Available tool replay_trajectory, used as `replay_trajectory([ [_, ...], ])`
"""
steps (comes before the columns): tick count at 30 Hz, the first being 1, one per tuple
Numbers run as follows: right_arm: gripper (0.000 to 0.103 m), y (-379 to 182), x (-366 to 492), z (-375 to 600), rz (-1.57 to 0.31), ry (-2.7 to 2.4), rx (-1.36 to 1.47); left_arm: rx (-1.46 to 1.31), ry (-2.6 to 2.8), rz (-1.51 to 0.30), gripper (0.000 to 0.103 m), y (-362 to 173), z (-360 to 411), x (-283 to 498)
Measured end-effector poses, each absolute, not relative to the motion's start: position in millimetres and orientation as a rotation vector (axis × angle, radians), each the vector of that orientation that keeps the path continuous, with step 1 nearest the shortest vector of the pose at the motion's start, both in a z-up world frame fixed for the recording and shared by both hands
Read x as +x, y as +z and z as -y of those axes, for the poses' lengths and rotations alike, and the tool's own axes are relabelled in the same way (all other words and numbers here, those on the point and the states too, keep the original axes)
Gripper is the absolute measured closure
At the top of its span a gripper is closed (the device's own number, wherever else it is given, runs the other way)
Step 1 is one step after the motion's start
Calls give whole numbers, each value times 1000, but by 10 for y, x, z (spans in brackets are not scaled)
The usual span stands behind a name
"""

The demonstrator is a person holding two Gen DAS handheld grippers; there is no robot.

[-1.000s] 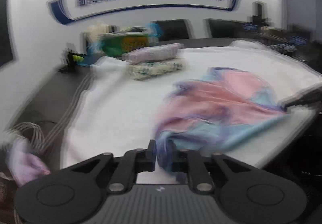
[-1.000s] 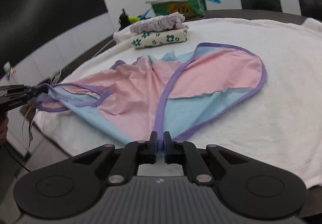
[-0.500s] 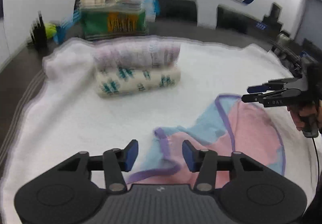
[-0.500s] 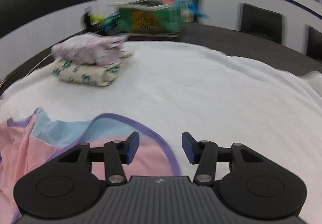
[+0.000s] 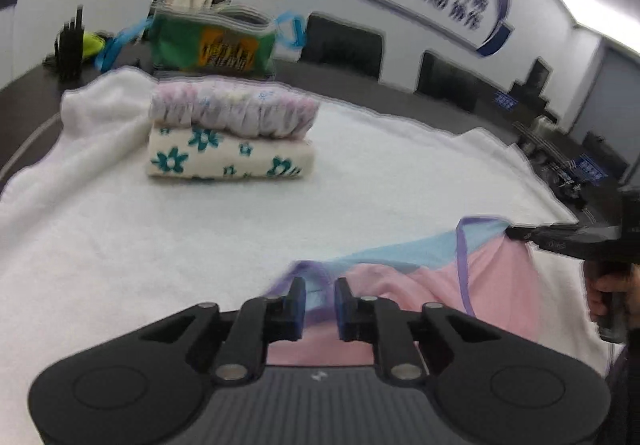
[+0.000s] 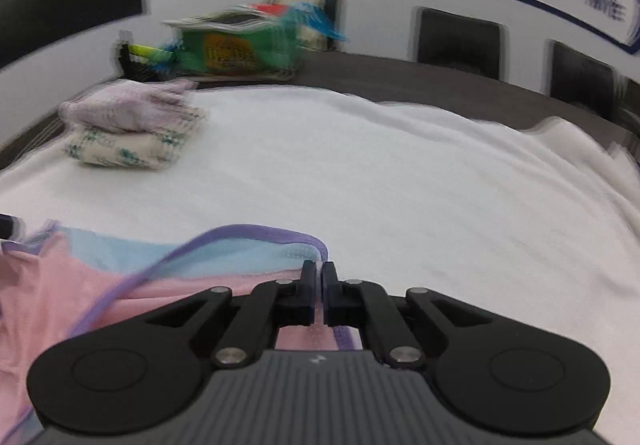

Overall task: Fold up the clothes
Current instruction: 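Grasp the garment edge with the left gripper and fold it over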

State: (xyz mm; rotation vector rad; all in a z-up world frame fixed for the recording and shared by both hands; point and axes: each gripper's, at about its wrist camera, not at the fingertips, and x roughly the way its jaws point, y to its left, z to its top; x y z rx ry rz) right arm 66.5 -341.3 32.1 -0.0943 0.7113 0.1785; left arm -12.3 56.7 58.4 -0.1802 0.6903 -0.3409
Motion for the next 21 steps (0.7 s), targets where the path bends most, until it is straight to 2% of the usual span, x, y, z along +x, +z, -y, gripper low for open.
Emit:
replay_trajectory([
  [2,99,275,592,3483,-732,130,-98,-183,-302,-673,67,563,-802,-366],
  [3,97,298,534,3499,-725,120,-101,-181,-277,-674,64,536,-923,-479],
  [4,93,364,454,3498,-702,123,-108,-179,-252,-674,62,509,-1044,-591],
  [6,72,580,300,3438,-627,169,-109,-175,-202,-674,61,456,-1285,-816],
  [8,66,801,236,3202,-555,301,-122,-171,-201,-698,62,363,-1398,-992],
  [11,63,919,353,2500,-549,570,-180,-170,-233,-718,60,242,-1368,-1165],
  [17,63,539,604,640,-660,997,-445,-127,-179,-689,63,202,-1227,-1354],
  [21,63,421,720,111,-783,1141,-412,-111,-198,-648,62,226,-1276,-1576],
])
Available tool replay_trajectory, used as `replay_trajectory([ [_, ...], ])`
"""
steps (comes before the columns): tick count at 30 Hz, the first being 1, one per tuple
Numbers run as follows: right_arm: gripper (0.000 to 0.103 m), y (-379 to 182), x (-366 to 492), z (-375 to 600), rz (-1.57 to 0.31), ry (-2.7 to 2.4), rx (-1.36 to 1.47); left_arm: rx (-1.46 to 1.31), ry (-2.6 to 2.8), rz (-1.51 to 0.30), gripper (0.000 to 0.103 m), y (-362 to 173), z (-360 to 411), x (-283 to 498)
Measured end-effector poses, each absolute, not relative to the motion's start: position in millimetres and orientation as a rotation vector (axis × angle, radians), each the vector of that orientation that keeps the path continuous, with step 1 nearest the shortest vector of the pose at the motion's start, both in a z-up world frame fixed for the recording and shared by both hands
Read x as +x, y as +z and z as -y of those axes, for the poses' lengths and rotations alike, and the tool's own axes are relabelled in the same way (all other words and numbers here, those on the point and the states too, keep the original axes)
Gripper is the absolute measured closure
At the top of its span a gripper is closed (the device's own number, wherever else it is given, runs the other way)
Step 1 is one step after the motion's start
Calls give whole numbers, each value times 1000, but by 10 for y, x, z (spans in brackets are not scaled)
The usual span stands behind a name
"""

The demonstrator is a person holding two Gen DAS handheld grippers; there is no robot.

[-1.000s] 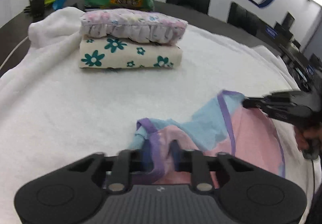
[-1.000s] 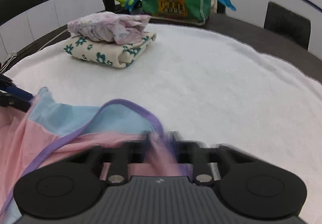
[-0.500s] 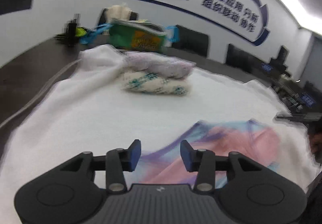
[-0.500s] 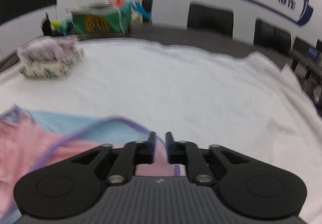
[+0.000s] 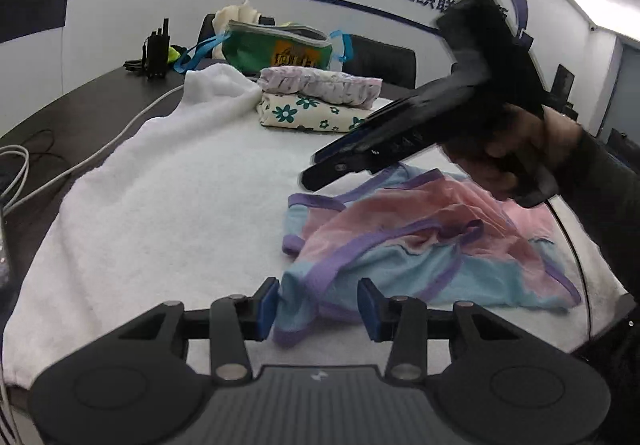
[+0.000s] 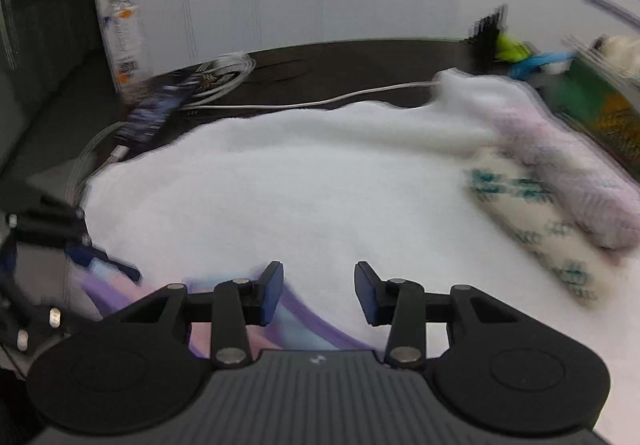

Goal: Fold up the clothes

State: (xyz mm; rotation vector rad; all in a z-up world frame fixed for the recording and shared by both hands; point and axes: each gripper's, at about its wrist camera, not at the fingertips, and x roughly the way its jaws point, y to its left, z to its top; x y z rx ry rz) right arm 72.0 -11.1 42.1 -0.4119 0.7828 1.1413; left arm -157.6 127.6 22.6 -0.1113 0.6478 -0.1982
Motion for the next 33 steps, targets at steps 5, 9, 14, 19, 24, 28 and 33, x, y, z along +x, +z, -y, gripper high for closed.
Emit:
replay_trajectory([
  [5,75,283,769,-28,-927,1216,-345,-131,-187,-640,95,188,-1342,-1556],
  [9,101,330,635,-2,-780,1159,-351,-197,-186,-602,96,244,-1441,-1533],
  [14,101,656,661,264,-463,996,-238,-192,-122,-531,83,344,-1484,-1533],
  [19,100,266,975,103,-538,850,-307,-180,-90,-625,61,187,-1484,-1448],
  [24,64,351,896,219,-465,777,-317,-325,-160,-655,50,146,-1643,-1483],
  [28,63,549,708,279,-452,878,-329,-468,-131,-691,54,102,-1791,-1366],
  [33,64,363,595,-17,-525,970,-448,-471,-75,-684,85,115,-1792,-1249],
])
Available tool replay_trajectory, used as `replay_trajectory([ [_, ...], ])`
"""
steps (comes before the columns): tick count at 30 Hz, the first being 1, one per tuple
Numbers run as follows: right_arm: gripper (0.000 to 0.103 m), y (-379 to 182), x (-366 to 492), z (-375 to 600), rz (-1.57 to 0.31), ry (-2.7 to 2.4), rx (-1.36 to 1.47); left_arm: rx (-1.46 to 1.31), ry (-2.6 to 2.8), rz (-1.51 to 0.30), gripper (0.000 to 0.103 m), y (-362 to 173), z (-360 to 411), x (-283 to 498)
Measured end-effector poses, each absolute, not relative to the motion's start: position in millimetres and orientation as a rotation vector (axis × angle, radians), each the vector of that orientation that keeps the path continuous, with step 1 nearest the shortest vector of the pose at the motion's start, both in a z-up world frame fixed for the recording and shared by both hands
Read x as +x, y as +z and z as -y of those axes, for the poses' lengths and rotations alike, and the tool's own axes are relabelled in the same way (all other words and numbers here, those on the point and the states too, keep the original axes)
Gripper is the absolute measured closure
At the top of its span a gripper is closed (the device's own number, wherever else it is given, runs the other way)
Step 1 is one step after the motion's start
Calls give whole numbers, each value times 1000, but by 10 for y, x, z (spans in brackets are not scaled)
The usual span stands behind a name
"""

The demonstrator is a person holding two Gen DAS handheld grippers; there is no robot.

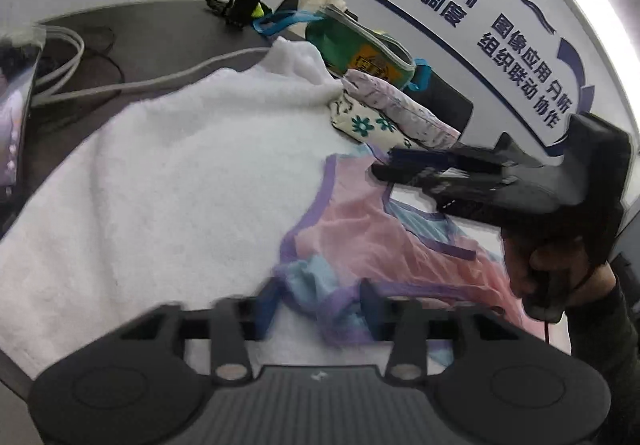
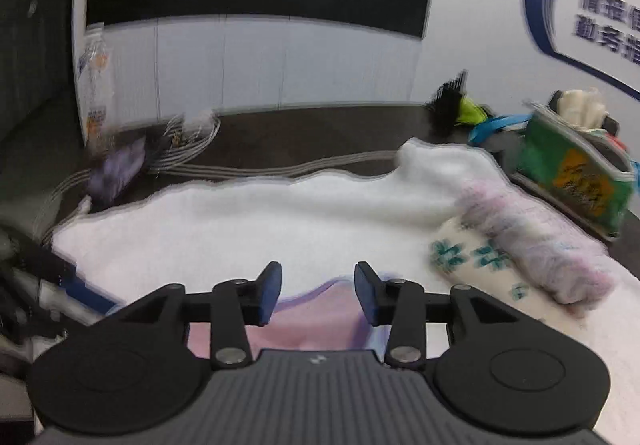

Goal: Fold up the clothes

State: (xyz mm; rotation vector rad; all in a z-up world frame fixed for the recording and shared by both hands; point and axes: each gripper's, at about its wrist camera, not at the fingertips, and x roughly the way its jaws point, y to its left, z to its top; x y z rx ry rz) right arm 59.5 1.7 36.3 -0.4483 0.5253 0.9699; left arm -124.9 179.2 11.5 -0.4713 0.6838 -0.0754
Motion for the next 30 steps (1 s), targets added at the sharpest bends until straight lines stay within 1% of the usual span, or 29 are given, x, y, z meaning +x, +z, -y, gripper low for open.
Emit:
replay_trajectory([
  [1,64,274,610,-99,-544,959,-477,-442,-59,-677,89,119,-1766,-1243],
  [3,68,146,677,-159,-601,933,-473,-410,-31,-655,89,140,-1762,-1284],
  [4,68,161,649,-107,-603,942,-456,-410,-43,-636,89,155,-1801,-1334],
  [6,68,259,508,63,-560,995,-425,-413,-47,-616,83,163,-1928,-1425],
  [7,67,316,410,160,-530,1034,-413,-410,-42,-610,75,165,-1993,-1468],
  [8,66,366,292,255,-501,1078,-405,-408,-37,-604,73,166,-2059,-1510],
  [11,66,400,-60,395,-485,1174,-396,-411,-25,-595,73,158,-2193,-1572],
  [15,67,211,-479,190,-514,1208,-469,-405,-39,-601,73,141,-2185,-1532],
  [19,67,85,-631,-12,-535,1227,-487,-370,-72,-622,73,113,-2087,-1467],
  [21,74,27,-669,-88,-522,1180,-516,-366,-99,-619,73,117,-2052,-1423],
  [22,80,-4,-684,-111,-510,1154,-530,-364,-100,-623,73,120,-2036,-1397],
  [23,82,-20,-692,-120,-502,1140,-532,-358,-95,-627,73,124,-2020,-1375],
  [24,99,-20,-692,-128,-499,1132,-526,-352,-89,-631,73,129,-2004,-1352],
  [25,100,-7,-698,-127,-500,1129,-518,-348,-87,-632,73,133,-1993,-1336],
  [28,100,165,-692,43,-508,1149,-431,-363,-139,-604,73,130,-1978,-1354],
  [30,100,300,-617,220,-516,1135,-336,-356,-188,-594,69,104,-1920,-1358],
])
